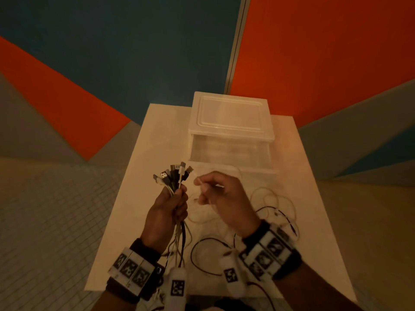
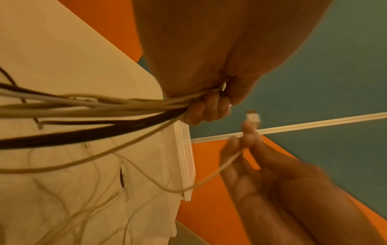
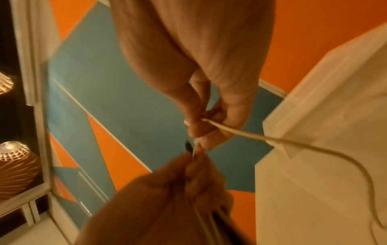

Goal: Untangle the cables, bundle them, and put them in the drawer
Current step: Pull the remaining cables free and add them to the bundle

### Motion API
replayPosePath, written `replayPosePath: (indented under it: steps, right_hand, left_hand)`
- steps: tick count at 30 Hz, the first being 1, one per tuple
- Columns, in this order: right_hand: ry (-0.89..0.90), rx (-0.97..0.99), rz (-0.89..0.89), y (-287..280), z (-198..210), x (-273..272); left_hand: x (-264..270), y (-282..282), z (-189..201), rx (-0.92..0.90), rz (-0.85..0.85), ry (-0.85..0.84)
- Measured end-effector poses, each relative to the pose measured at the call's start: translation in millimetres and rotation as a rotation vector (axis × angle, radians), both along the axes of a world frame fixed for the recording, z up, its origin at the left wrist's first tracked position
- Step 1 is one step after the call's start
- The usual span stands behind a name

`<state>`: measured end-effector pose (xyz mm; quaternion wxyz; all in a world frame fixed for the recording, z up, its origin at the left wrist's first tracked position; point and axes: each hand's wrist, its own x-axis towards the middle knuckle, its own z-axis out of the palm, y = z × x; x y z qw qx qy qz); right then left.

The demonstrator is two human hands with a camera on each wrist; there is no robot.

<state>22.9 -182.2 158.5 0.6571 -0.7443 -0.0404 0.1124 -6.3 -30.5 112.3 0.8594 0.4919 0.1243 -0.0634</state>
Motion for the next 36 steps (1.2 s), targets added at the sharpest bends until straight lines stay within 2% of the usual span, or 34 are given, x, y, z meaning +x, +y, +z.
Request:
replayPosePath:
  steps: [6, 11, 15, 17, 20, 22, 24, 27, 29, 31, 34, 36]
  right_hand:
    - [-0.032, -0.024, -0.170, 33, -38, -4]
    - [-0.029, -0.062, -0.255, 41, -45, -4]
    - [0.000, -0.075, -0.267, 40, -45, -5]
    - [0.001, -0.070, -0.213, 38, -45, -8]
    - [0.052, -0.073, -0.010, 28, -49, -16]
    - [0.005, -0.146, 0.100, 19, -59, -22]
    - [-0.057, -0.227, 0.101, 14, -68, -26]
    - [-0.104, -0.240, 0.031, 19, -67, -25]
    - [-0.153, -0.240, 0.032, 22, -62, -25]
    - [-0.190, -0.262, 0.130, 21, -62, -27]
    - [-0.181, -0.374, 0.344, 2, -81, -35]
    - [-0.187, -0.495, 0.408, -24, -101, -37]
  left_hand:
    - [-1, -11, -1, 0.124, 0.063, 0.011]
    - [-4, -14, -2, 0.134, 0.032, -0.013]
    - [-2, -12, -3, 0.120, 0.076, 0.059]
    - [-2, -10, -6, 0.147, 0.094, 0.072]
    - [0, -6, -8, 0.159, 0.146, 0.093]
    - [2, -3, -7, 0.157, 0.172, 0.080]
    - [2, -1, -8, 0.168, 0.156, 0.048]
    - [-1, -5, -11, 0.171, 0.096, 0.046]
    - [0, -6, -11, 0.108, 0.084, 0.056]
    - [3, -3, -11, 0.004, 0.123, 0.041]
    - [5, 15, -6, -0.062, 0.202, 0.006]
    - [5, 34, -3, -0.087, 0.223, -0.019]
